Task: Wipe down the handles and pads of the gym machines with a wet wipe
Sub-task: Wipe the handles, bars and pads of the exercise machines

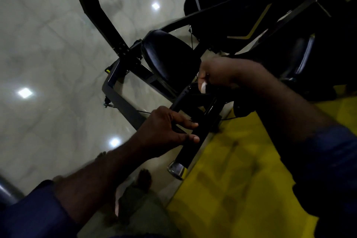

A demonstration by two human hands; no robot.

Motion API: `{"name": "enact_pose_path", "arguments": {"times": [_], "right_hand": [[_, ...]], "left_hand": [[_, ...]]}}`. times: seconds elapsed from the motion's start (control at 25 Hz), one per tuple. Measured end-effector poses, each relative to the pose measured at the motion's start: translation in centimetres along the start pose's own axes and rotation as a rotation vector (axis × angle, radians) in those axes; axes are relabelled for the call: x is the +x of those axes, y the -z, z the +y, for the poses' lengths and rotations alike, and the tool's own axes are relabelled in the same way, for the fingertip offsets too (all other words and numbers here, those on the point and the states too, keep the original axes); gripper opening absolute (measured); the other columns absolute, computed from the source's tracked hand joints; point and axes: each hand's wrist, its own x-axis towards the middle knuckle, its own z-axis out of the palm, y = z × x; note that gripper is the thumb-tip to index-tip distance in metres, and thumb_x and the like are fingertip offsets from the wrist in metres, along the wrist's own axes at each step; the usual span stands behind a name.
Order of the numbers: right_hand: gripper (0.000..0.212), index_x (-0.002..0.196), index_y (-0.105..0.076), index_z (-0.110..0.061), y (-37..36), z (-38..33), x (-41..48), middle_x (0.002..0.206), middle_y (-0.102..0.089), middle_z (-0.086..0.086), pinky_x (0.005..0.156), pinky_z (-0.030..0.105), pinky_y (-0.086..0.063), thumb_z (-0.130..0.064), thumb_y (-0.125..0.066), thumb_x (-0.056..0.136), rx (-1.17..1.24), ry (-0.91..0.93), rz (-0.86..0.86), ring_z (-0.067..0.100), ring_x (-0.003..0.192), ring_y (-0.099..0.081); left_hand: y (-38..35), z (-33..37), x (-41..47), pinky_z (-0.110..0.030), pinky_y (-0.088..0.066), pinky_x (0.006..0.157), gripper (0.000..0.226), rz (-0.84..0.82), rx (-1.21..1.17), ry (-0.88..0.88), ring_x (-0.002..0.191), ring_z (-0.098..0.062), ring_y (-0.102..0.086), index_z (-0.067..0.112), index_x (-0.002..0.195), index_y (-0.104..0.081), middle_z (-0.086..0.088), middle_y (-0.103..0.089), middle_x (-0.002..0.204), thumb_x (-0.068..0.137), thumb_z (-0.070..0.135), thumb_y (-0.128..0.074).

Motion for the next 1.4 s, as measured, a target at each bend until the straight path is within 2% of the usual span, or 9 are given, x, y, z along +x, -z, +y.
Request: {"name": "enact_pose_path", "arguments": {"times": [0.16, 0.28, 0.4, 0.64, 0.76, 0.88, 1.12, 1.28, 1.4], "right_hand": [[0.012, 0.083, -0.065, -0.027, -1.1, -0.4, -0.7, 0.091, -0.062, -0.004, 0.072, 0.034, -0.053, -0.017, -0.065, 0.091, -0.157, 0.025, 0.019, 0.016, 0.084, -0.061], [0.01, 0.099, -0.063, -0.019, -2.7, -1.3, -4.3, 0.112, -0.05, 0.003, 0.076, 0.032, -0.043, -0.026, -0.056, 0.1, -0.391, 0.082, 0.103, 0.021, 0.097, -0.048], [0.021, 0.108, -0.067, -0.009, -3.8, -4.4, -5.4, 0.115, -0.054, 0.011, 0.077, 0.037, -0.043, -0.025, -0.055, 0.101, -0.293, -0.001, 0.212, 0.022, 0.089, -0.038], [0.011, 0.071, -0.068, -0.011, -9.5, -11.4, -10.5, 0.081, -0.062, 0.01, 0.061, 0.042, -0.052, -0.015, -0.076, 0.077, -0.258, 0.381, 0.171, 0.031, 0.077, -0.057], [0.031, 0.088, -0.068, -0.006, -6.2, -5.1, -7.6, 0.097, -0.058, 0.017, 0.07, 0.05, -0.052, -0.026, -0.044, 0.087, -0.337, 0.099, 0.397, 0.038, 0.091, -0.056], [0.022, 0.096, -0.069, -0.009, -6.5, -4.5, -8.1, 0.104, -0.056, 0.016, 0.077, 0.047, -0.051, -0.016, -0.05, 0.087, -0.198, -0.141, 0.531, 0.038, 0.095, -0.054], [0.058, 0.124, -0.068, -0.009, -15.3, -11.7, -15.3, 0.121, -0.059, 0.016, 0.081, 0.038, -0.059, 0.014, -0.061, 0.072, 0.021, 0.107, 0.697, 0.033, 0.103, -0.061], [0.028, 0.114, -0.076, -0.004, -12.1, -3.1, -7.8, 0.111, -0.07, 0.021, 0.091, 0.045, -0.056, 0.005, -0.071, 0.087, 0.239, -0.057, 1.048, 0.039, 0.101, -0.067], [0.026, 0.111, -0.078, -0.008, -10.6, -0.4, -5.2, 0.114, -0.077, 0.011, 0.1, 0.012, -0.044, -0.002, -0.061, 0.094, 0.623, -0.223, 1.09, 0.023, 0.108, -0.071]], "left_hand": [[-0.2, -0.2, -0.2, -0.04, -0.064, 0.085, 0.04, 0.006, -0.03, 0.014, 0.093, -0.01, -0.078, 0.019, 0.101, -0.083, 0.006, -0.081, 0.099, 0.065, 0.031, -0.094], [0.3, 0.3, -1.1, -0.045, -0.065, 0.08, 0.035, -0.003, -0.015, 0.05, 0.087, -0.017, -0.079, 0.014, 0.097, -0.083, 0.002, -0.081, 0.091, 0.069, 0.031, -0.093], [2.4, 0.4, -2.8, -0.046, -0.066, 0.073, 0.023, 0.08, 0.019, 0.056, 0.073, -0.02, -0.079, 0.01, 0.096, -0.079, -0.004, -0.08, 0.082, 0.081, 0.026, -0.085], [5.8, -0.4, -2.2, -0.055, -0.064, 0.078, 0.004, 0.19, -0.094, 0.093, 0.079, -0.035, -0.077, 0.008, 0.098, -0.071, -0.014, -0.076, 0.091, 0.097, 0.012, -0.069], [5.6, 0.4, -1.2, -0.051, -0.064, 0.075, 0.005, 0.101, -0.15, 0.098, 0.084, -0.042, -0.075, 0.008, 0.097, -0.069, -0.016, -0.075, 0.092, 0.1, 0.011, -0.066], [5.0, 0.8, -0.5, -0.056, -0.064, 0.077, 0.005, 0.047, -0.156, 0.1, 0.085, -0.035, -0.076, 0.009, 0.101, -0.069, -0.016, -0.074, 0.094, 0.1, 0.012, -0.065], [4.1, 1.8, 1.3, -0.053, -0.064, 0.081, 0.009, 0.022, -0.133, 0.113, 0.09, -0.028, -0.077, 0.012, 0.111, -0.064, -0.013, -0.071, 0.105, 0.104, 0.014, -0.059], [1.9, 3.6, 2.7, -0.049, -0.064, 0.083, 0.02, -0.026, -0.114, 0.15, 0.094, -0.033, -0.077, 0.005, 0.12, -0.065, -0.02, -0.074, 0.107, 0.1, 0.01, -0.066], [-0.9, 4.6, 4.1, -0.047, -0.064, 0.088, 0.036, -0.005, -0.09, 0.171, 0.099, -0.023, -0.077, 0.005, 0.128, -0.066, -0.013, -0.077, 0.109, 0.094, 0.011, -0.074]]}}
